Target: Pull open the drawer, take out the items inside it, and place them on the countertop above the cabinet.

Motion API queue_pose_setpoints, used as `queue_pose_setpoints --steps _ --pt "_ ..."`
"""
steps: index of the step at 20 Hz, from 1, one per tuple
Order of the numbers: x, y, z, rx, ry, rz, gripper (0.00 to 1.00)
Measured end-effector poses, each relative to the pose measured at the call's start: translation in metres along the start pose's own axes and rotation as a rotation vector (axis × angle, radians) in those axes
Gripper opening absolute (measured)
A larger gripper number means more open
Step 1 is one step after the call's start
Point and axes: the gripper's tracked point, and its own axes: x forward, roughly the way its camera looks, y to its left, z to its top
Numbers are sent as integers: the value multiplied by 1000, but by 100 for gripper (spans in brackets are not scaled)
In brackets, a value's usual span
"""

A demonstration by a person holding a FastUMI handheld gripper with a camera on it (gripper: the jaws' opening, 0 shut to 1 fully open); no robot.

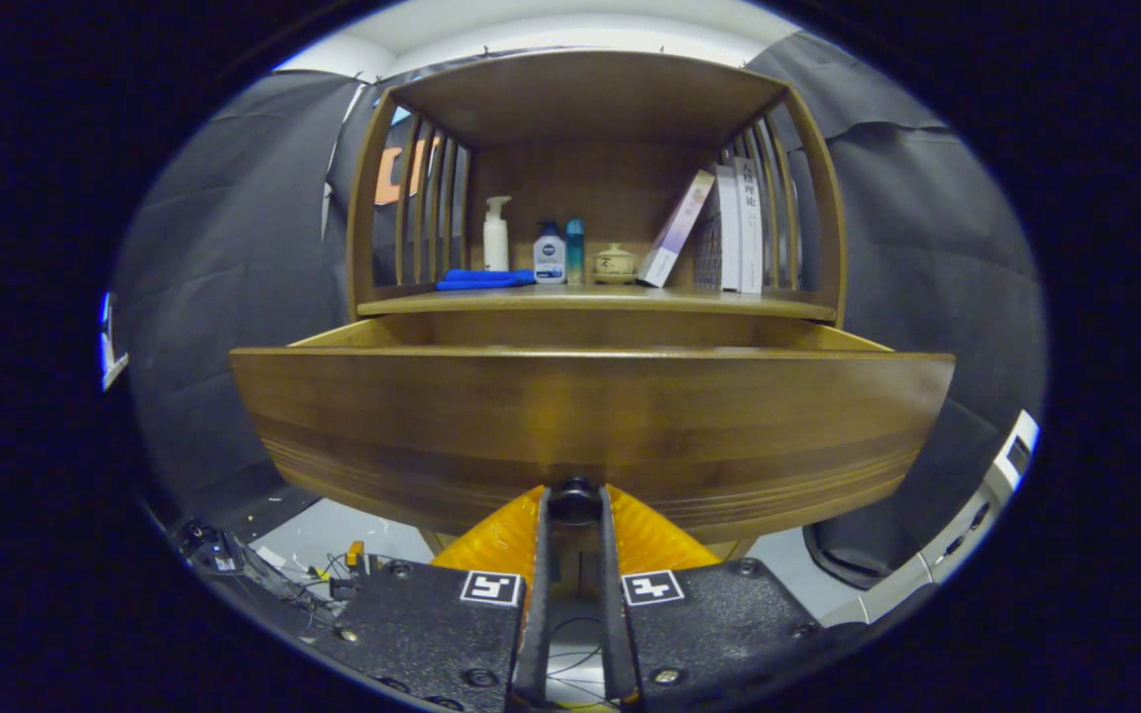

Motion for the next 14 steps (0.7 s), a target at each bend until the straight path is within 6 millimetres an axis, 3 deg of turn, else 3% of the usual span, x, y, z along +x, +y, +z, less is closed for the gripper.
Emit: queue_pose_setpoints --steps 6,7,8,12,14 --pt "-5 3 -3 12 4 11 25" --pt "-8 0 0 22 -4 4 27" --pt "-15 -5 7 18 -29 -4 35" --pt "-50 -18 82 -23 -189 -16 66" --pt "-55 -24 113 8 -204 5 82"
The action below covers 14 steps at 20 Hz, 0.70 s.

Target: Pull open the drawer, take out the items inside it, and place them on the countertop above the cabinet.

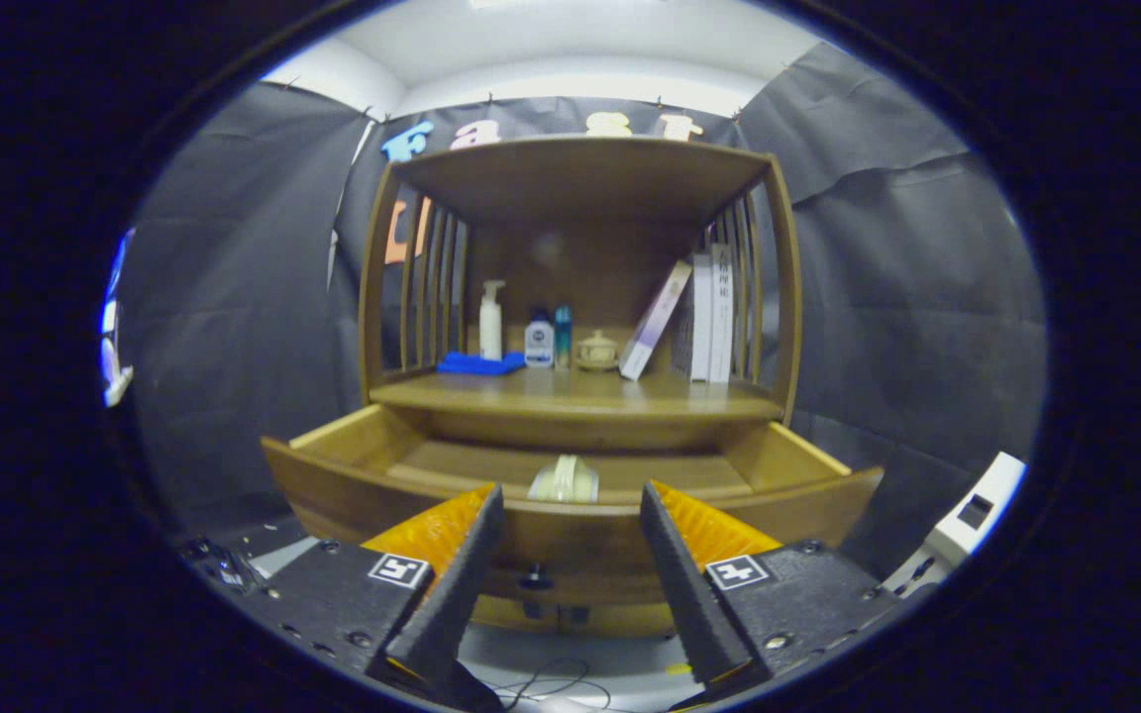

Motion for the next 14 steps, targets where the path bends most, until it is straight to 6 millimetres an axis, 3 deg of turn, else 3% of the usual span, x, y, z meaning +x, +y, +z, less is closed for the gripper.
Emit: queue_pose_setpoints --steps 2,5,8,12,14 --pt "4 -9 36 36 -6 10 98" --pt "25 -32 81 39 -30 -13 99" --pt "55 -37 103 18 17 -1 99" --pt "99 -31 108 -13 129 19 99" --pt "117 -16 95 -36 237 51 99"
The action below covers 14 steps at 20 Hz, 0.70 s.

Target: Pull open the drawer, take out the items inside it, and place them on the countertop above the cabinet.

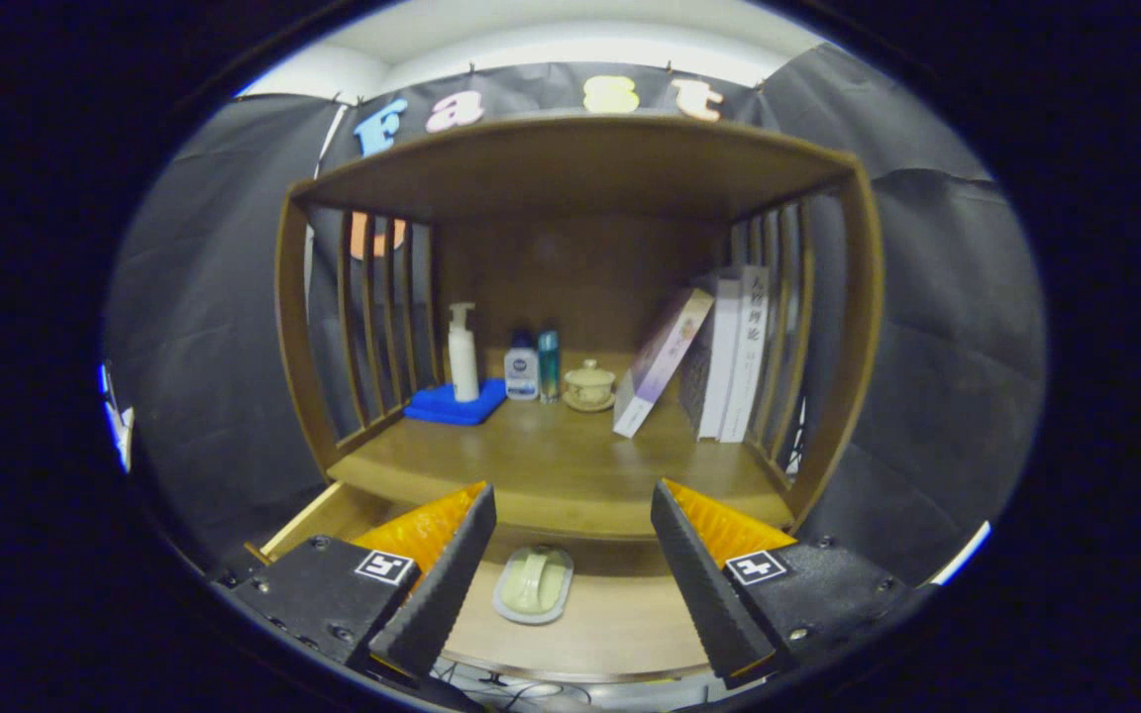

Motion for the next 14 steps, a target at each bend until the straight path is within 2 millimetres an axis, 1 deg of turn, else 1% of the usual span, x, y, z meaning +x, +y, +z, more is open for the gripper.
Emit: queue_pose_setpoints --steps 1,2,4,6,7,8,10,14 --pt "10 10 -2 -6 35 29 99" --pt "22 18 -7 -25 82 44 99" --pt "43 30 -25 -52 175 68 99" --pt "61 36 -46 -55 286 83 100" --pt "68 36 -55 -45 336 87 100" --pt "73 36 -67 -31 393 90 100" --pt "80 39 -83 1 482 102 100" --pt "91 35 -110 17 618 80 97"
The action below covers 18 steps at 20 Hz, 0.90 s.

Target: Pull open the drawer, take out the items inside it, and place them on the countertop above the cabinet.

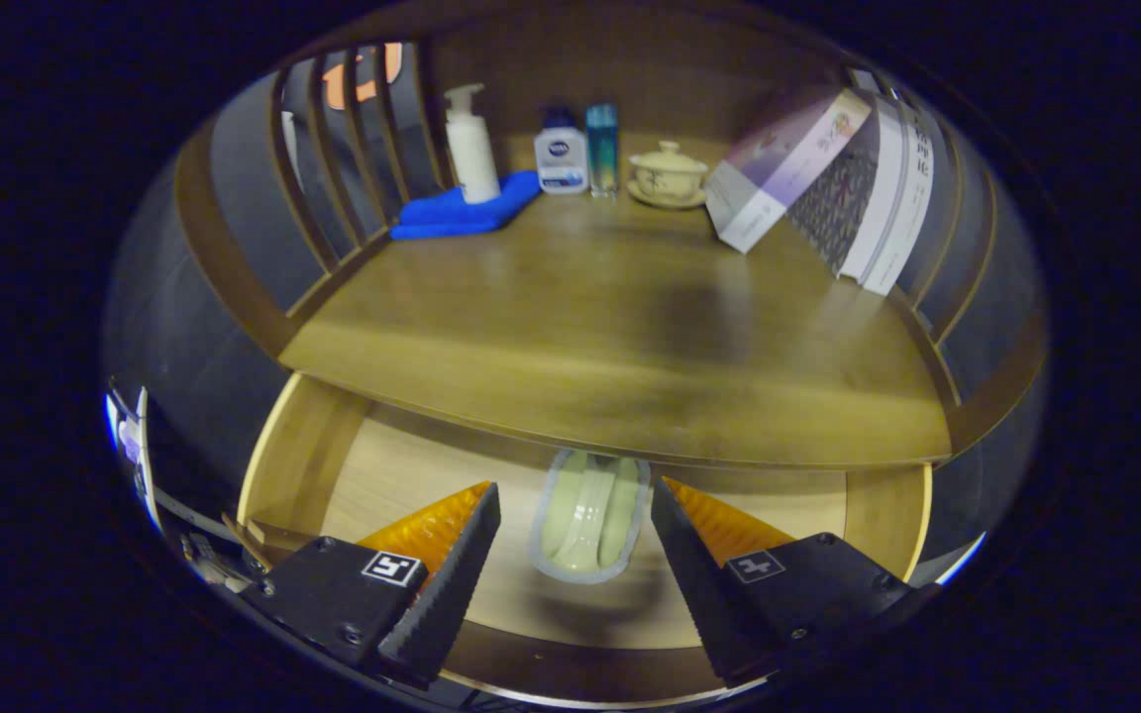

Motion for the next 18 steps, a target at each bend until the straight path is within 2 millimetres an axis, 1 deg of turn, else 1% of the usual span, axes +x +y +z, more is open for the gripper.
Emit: queue_pose_setpoints --steps 2,3,5,7,9,11,12,13,14,15,16,17,18 --pt "15 -6 -6 -3 44 -14 94" --pt "19 -7 -9 -5 60 -19 92" --pt "22 -7 -16 -4 93 -33 88" --pt "32 -4 -22 2 130 -31 84" --pt "36 -4 -24 3 147 -35 82" --pt "43 -6 -25 15 166 -40 75" --pt "45 -9 -27 26 178 -51 68" --pt "47 -12 -29 39 193 -62 64" --pt "47 -11 -30 47 194 -56 53" --pt "47 -11 -27 49 190 -55 46" --pt "46 -12 -28 49 189 -62 35" --pt "46 -12 -28 45 191 -54 29" --pt "45 -10 -30 40 199 -45 26"
